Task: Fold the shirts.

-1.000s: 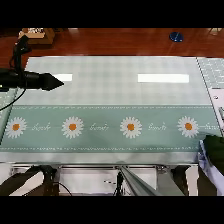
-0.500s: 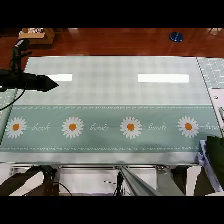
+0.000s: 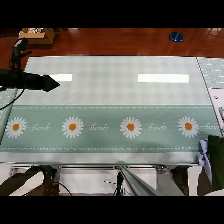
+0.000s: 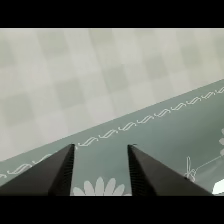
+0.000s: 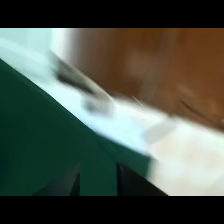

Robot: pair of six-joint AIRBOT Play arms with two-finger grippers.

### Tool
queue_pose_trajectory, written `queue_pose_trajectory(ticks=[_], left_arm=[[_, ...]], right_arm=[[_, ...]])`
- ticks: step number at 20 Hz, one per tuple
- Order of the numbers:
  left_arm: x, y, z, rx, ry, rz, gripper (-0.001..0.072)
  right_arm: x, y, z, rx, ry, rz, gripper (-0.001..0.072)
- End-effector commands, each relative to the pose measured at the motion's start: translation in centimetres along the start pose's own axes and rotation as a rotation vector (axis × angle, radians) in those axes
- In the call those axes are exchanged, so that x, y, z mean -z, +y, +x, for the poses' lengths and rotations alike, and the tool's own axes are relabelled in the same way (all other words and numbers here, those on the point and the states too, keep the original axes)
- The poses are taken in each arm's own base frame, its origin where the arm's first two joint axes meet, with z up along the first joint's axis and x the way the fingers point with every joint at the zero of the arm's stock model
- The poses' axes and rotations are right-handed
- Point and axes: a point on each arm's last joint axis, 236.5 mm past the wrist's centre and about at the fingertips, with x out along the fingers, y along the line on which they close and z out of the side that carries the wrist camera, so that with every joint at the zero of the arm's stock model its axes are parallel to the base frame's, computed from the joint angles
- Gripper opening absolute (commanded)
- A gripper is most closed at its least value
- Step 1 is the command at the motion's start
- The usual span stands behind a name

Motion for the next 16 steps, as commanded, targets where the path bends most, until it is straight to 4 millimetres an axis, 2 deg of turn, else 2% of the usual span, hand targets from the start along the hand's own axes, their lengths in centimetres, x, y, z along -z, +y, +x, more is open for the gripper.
queue_pose_trajectory(ticks=[1, 2, 3, 4, 5, 6, 8, 9, 11, 12, 14, 15, 16], left_arm=[[-2.2, 0.1, -0.3, -0.011, -0.083, -0.017, 0.0458], [-3.6, -0.1, -0.6, -0.005, -0.139, -0.03, 0.0458], [-4.8, -0.1, -0.9, -0.009, -0.184, -0.039, 0.0458], [-5.7, 0.1, -0.9, -0.022, -0.216, -0.063, 0.0458], [-5.9, -0.2, -0.7, -0.017, -0.218, -0.068, 0.0458], [-5.7, -0.8, -0.1, -0.002, -0.194, -0.055, 0.0458], [-4.9, -3.0, 1.3, 0.05, -0.122, -0.02, 0.0458], [-4.2, -4.2, 2.1, 0.068, -0.077, 0.007, 0.0458], [-2.6, -6.0, 3.8, 0.044, 0.031, 0.076, 0.0458], [-1.6, -6.4, 4.7, 0.001, 0.091, 0.131, 0.0473], [0.3, -6.4, 5.9, -0.108, 0.199, 0.19, 0.064], [1.0, -6.3, 6.3, -0.151, 0.238, 0.219, 0.0695], [1.4, -6.4, 6.6, -0.173, 0.26, 0.251, 0.0694]], right_arm=[[-14.0, 11.7, -13.2, -0.684, -0.496, 0.059, 0.0307], [-16.1, 14.6, -18.9, -0.849, -0.614, -0.032, 0.0301], [-15.9, 17.8, -23.0, -0.969, -0.638, -0.16, 0.0301], [-14.3, 20.7, -25.0, -1.031, -0.594, -0.296, 0.0301], [-11.6, 23.9, -25.9, -1.059, -0.52, -0.46, 0.0301], [-8.8, 26.5, -25.9, -1.055, -0.45, -0.603, 0.0302], [-3.9, 30.6, -24.7, -0.952, -0.364, -0.869, 0.0307], [-2.1, 32.0, -24.2, -0.885, -0.349, -0.97, 0.0378], [1.1, 34.7, -23.8, -0.773, -0.335, -1.103, 0.061], [2.5, 35.8, -23.8, -0.722, -0.343, -1.164, 0.0607], [4.7, 37.6, -23.6, -0.632, -0.37, -1.278, 0.0605], [5.6, 38.3, -23.4, -0.598, -0.374, -1.296, 0.0604], [6.3, 38.8, -23.4, -0.582, -0.373, -1.312, 0.0601]])
